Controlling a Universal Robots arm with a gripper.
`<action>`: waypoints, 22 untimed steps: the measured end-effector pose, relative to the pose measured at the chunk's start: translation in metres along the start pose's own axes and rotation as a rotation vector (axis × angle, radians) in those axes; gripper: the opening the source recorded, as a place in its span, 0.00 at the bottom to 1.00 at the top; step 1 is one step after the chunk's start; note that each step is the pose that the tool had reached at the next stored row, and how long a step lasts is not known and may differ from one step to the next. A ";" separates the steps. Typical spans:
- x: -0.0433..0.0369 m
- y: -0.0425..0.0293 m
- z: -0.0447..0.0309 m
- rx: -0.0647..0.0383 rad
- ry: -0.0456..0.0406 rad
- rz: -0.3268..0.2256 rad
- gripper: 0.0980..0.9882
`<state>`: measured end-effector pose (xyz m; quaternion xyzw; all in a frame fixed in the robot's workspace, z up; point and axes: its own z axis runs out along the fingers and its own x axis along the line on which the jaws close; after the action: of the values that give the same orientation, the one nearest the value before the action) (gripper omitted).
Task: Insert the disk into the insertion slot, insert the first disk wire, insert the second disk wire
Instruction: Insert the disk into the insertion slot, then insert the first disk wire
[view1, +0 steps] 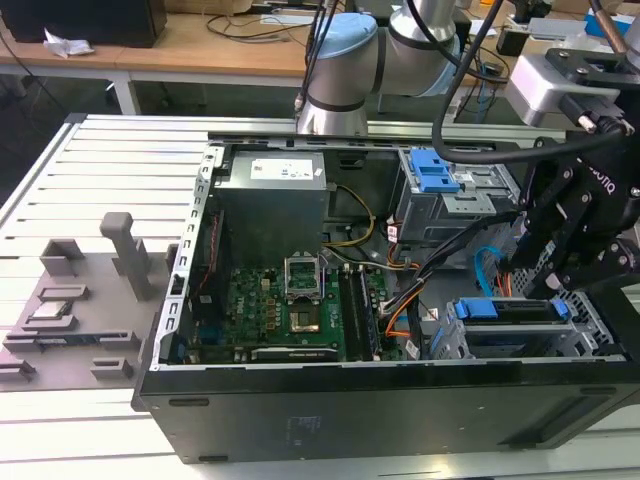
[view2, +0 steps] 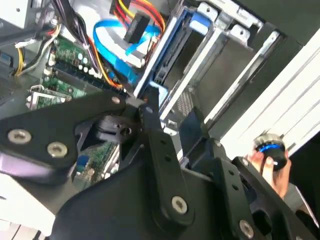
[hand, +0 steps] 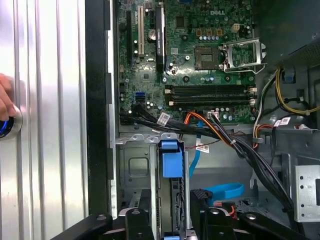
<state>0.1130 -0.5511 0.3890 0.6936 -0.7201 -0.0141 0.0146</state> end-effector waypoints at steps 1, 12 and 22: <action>0.0000 0.0000 0.0000 0.000 0.0000 0.000 0.38; 0.0000 0.0000 0.0004 0.000 0.0000 0.000 0.01; -0.0206 -0.0338 0.0154 -0.003 0.0047 0.000 0.01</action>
<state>0.1470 -0.5318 0.3722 0.6935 -0.7201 -0.0135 0.0174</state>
